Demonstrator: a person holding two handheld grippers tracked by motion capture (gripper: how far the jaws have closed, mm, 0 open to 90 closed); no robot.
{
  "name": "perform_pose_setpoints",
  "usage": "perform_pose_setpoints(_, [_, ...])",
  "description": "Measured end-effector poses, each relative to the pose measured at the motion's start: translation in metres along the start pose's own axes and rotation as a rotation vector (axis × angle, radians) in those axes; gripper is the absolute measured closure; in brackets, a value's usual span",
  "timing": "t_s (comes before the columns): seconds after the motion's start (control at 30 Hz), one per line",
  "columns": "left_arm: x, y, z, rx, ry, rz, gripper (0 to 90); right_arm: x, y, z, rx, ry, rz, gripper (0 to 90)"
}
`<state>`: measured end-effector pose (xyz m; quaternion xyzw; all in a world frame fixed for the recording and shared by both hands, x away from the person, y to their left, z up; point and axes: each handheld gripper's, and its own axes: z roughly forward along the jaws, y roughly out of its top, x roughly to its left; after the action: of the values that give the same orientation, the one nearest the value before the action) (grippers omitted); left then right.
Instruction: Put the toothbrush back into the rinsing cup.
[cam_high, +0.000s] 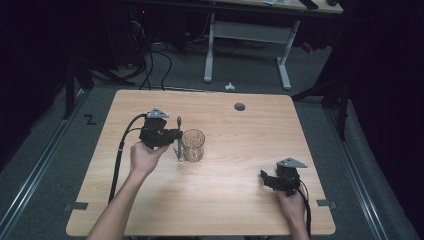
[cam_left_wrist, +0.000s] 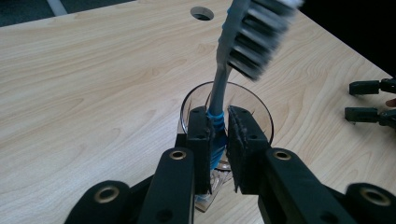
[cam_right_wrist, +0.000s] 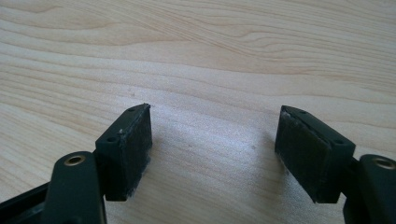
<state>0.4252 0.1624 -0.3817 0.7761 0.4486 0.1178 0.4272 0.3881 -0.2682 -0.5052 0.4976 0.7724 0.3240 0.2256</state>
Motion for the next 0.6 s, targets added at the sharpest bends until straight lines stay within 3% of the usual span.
perform_pose_setpoints(0.6, [0.0029,-0.0104,0.0046,0.003,0.002,-0.019,79.5,0.0000,0.0000,0.0000,0.000,0.000,0.000,27.5])
